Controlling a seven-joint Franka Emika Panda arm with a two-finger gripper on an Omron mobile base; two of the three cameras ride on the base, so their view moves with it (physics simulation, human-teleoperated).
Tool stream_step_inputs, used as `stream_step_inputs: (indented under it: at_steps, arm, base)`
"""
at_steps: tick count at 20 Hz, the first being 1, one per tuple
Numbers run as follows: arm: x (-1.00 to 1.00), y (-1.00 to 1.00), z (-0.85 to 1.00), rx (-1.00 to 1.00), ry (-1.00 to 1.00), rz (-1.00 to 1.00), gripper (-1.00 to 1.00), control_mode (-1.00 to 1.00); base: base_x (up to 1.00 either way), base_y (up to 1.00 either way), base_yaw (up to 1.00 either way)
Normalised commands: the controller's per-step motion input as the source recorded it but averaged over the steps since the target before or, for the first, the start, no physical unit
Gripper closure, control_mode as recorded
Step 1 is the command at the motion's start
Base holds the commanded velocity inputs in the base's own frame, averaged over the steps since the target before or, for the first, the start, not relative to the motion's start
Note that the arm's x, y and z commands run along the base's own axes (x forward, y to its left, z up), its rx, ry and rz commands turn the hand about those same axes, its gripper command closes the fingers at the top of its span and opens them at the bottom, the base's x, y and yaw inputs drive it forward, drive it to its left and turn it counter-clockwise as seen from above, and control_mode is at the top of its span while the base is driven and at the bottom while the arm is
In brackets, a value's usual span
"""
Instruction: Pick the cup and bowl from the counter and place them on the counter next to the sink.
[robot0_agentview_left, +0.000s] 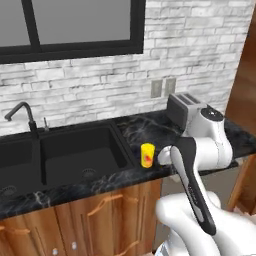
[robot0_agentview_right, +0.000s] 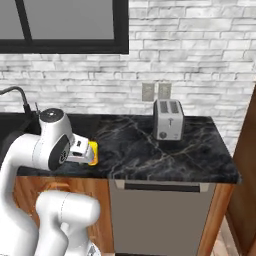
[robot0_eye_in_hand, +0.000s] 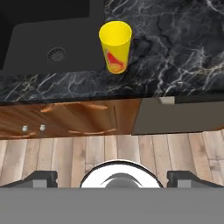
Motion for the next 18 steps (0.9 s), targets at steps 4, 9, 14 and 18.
stream_step_inputs:
  at_steps: [4, 9, 14, 18]
  arm:
    - [0.0, 0.0, 0.0, 0.0, 0.0, 0.0, -1.0, 1.0]
    - [0.0, 0.0, 0.0, 0.0, 0.0, 0.0, -1.0, 1.0]
    - [0.0, 0.0, 0.0, 0.0, 0.0, 0.0, -1.0, 1.0]
    - [0.0, 0.0, 0.0, 0.0, 0.0, 0.0, -1.0, 1.0]
  base:
    - [-0.69, -0.3, -0.28]
    - [0.07, -0.57, -0.76]
    - [0.13, -0.57, -0.84]
    - [0.11, -0.5, -0.86]
